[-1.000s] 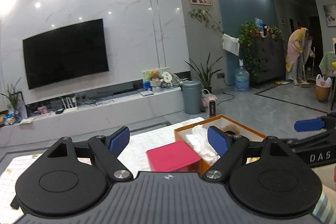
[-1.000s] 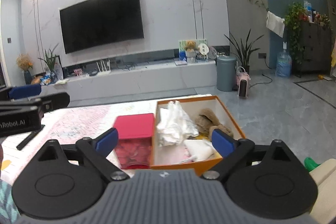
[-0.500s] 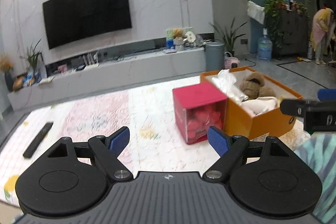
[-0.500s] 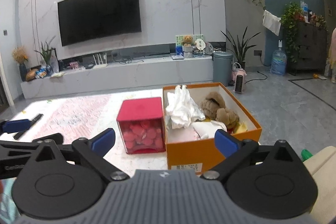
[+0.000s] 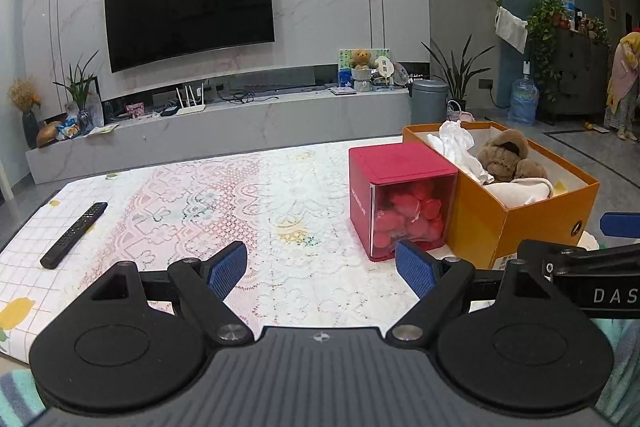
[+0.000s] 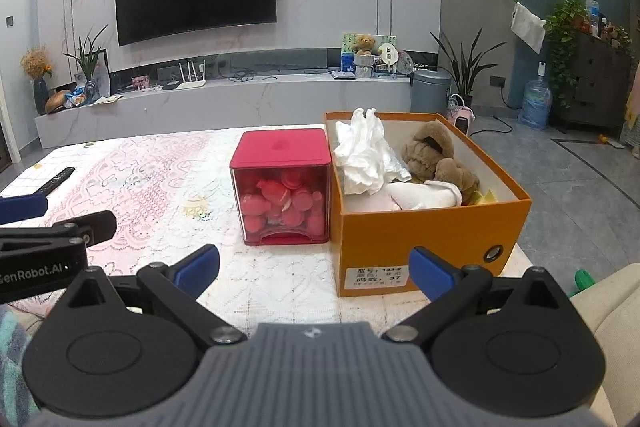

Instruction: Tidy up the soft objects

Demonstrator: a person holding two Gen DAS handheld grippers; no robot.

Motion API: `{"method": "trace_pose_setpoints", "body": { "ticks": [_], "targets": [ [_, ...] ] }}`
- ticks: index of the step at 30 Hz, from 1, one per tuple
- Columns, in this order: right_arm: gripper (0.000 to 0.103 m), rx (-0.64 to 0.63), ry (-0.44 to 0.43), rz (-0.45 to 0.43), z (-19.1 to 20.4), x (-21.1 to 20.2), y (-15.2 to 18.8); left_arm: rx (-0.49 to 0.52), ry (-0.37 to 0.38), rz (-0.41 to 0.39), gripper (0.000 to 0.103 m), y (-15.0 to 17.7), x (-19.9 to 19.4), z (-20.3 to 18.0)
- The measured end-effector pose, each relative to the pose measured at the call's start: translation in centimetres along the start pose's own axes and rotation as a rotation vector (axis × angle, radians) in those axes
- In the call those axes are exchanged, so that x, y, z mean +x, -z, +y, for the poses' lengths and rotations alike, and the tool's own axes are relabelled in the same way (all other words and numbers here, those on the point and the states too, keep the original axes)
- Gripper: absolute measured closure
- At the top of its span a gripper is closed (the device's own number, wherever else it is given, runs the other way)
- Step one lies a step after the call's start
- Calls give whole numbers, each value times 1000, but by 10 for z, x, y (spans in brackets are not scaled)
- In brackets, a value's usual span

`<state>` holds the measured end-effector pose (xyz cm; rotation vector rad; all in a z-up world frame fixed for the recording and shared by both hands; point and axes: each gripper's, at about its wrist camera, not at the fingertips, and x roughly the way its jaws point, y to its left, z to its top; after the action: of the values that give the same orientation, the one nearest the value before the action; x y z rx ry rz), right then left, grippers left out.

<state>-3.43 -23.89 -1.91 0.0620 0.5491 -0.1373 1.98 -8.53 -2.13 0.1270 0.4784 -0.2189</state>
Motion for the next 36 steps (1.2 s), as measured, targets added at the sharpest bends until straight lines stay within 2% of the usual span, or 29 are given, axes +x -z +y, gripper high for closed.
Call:
{"method": "trace_pose_setpoints", "body": {
  "ticks": [36],
  "targets": [
    [4,-5,-4,-3,3,-5,1,1,-8,-5,5,0,-7,3]
  ]
}}
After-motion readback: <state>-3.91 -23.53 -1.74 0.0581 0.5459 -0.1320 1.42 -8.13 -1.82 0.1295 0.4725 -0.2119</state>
